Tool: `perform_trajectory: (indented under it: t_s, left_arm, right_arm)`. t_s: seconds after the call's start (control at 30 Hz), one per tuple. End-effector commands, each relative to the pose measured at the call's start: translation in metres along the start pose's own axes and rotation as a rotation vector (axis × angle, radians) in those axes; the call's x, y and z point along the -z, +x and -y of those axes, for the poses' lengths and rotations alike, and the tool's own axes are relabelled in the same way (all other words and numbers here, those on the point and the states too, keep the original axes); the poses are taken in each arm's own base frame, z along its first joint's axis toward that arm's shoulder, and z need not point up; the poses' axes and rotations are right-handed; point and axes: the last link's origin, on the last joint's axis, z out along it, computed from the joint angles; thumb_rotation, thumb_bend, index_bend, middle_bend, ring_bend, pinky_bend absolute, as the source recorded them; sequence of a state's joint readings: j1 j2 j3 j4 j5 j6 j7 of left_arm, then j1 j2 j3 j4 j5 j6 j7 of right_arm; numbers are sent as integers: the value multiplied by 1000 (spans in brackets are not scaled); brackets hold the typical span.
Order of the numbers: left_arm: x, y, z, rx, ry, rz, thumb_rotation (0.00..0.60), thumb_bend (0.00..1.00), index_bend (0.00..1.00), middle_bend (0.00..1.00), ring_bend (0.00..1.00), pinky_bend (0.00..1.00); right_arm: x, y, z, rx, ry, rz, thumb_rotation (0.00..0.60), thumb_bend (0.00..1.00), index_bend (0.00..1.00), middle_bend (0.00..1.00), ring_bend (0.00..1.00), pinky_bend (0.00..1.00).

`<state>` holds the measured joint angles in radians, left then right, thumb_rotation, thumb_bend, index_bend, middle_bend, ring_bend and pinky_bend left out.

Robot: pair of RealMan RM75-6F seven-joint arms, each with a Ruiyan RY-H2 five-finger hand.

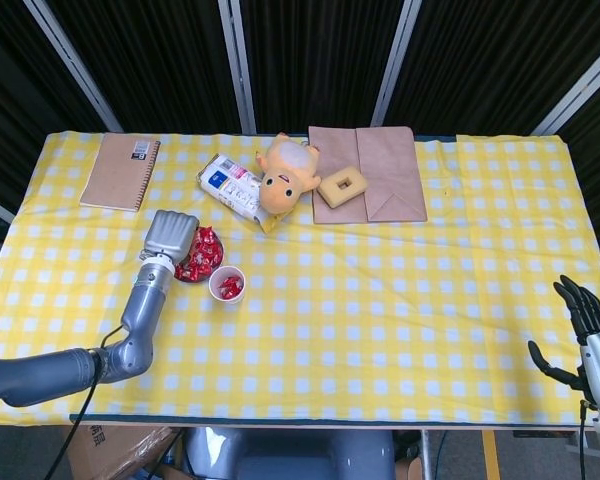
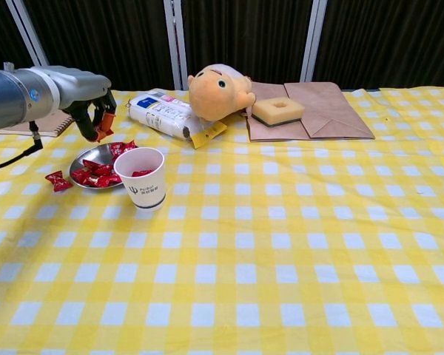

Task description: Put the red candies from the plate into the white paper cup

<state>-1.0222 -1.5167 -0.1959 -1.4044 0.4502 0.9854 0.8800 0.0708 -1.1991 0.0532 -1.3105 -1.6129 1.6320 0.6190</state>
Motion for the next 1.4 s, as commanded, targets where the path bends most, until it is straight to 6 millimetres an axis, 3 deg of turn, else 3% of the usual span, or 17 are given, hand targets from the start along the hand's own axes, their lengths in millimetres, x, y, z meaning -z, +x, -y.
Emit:
perform_trajectory:
  t_s: [0.03, 0.43, 0.7, 0.93, 1.27, 1.4]
  left_arm:
    - [10, 16, -4, 19, -38, -40, 600, 446, 538, 537, 898, 949]
    - [47, 21, -48, 28, -227, -44, 600, 446, 531, 535, 898, 949]
    - [55, 16, -70, 20, -281, -32, 600, 446, 524, 534, 898, 949]
    - [57, 13, -74, 6, -283, -20, 600, 446, 519, 532, 898, 949]
    - [61, 12, -63, -6, -263, -4, 600, 444, 522, 528, 899, 949]
    - [61, 9, -62, -7, -264, 5, 600, 412, 483, 465, 898, 949]
  right_arm:
    - [0, 0, 0, 1, 0, 0, 600, 424, 0, 0, 0, 0]
    - [0, 0, -1, 8, 0, -2, 600, 423, 0, 0, 0, 0]
    - [0, 0, 0, 3, 3, -4, 600, 424, 0, 0, 0, 0]
    - [0, 1, 0, -3, 9, -7, 600, 424, 0, 0, 0, 0]
    - [0, 0, 1, -3, 13, -9, 600, 424, 0, 0, 0, 0]
    - [-1, 1, 1, -2, 12, -10, 600, 424, 0, 0, 0, 0]
